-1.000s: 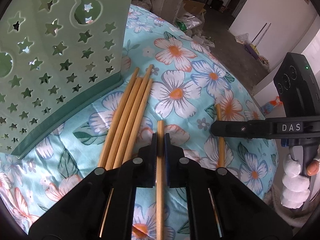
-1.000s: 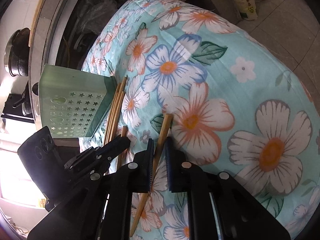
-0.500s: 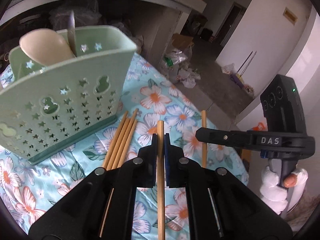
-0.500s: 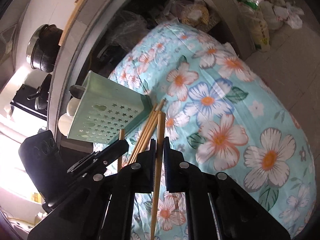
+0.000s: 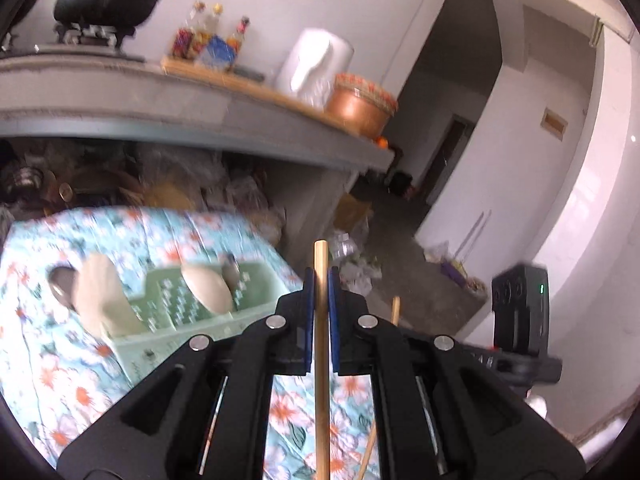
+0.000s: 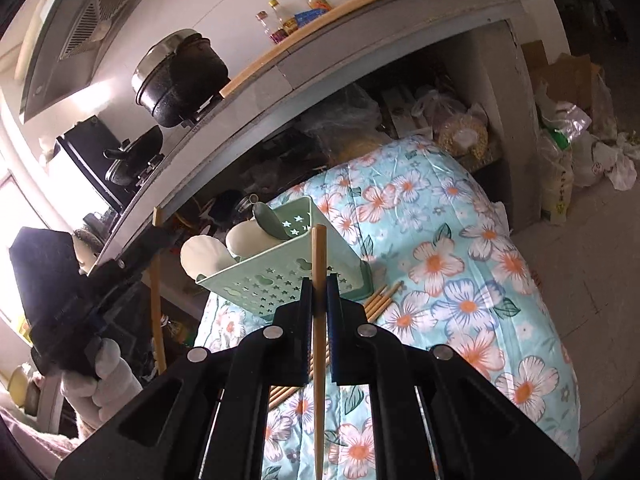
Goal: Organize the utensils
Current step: 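Lift both chopsticks upright above the green holder with both grippers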
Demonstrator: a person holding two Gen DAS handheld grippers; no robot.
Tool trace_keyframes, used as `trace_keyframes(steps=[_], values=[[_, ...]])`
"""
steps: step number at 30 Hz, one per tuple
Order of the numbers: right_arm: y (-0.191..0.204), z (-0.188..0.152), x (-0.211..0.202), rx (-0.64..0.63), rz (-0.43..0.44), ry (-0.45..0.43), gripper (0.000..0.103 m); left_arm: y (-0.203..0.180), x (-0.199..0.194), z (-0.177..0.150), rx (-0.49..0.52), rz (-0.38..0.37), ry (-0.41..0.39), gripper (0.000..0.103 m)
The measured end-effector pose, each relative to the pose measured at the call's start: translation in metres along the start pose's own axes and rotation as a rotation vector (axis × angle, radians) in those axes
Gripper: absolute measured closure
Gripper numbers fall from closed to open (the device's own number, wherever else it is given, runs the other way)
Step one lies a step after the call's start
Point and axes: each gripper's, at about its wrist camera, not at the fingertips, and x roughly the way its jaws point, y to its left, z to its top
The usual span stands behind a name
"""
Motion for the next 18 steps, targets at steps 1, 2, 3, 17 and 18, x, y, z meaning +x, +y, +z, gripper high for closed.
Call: trace_keyframes(steps=[1,2,3,17,18], values=[[0.004,0.001,-0.002,-0.010,0.005,-0.010,0.096,0.003,-0.009,0.008,-0.005,0.016,-0.050,0.097],[0.007,0.001,-0.003,-0.018,0.010,-0.016,0.096,0.004,-0.018,0.015,-0.012,0.034,-0.104,0.097],[0.010,0.001,-0.004,-0.028,0.013,-0.020,0.096,0.009,-0.027,0.022,-0.029,0.060,-0.168,0.097],[0.006,0.007,0.009,-0.006,0.014,0.011,0.096,0.035,-0.072,0.097,-0.151,0.130,-0.634,0.097],[0.004,0.007,0.010,-0.002,0.013,0.012,0.096,0.036,-0.070,0.098,-0.143,0.138,-0.653,0.097]])
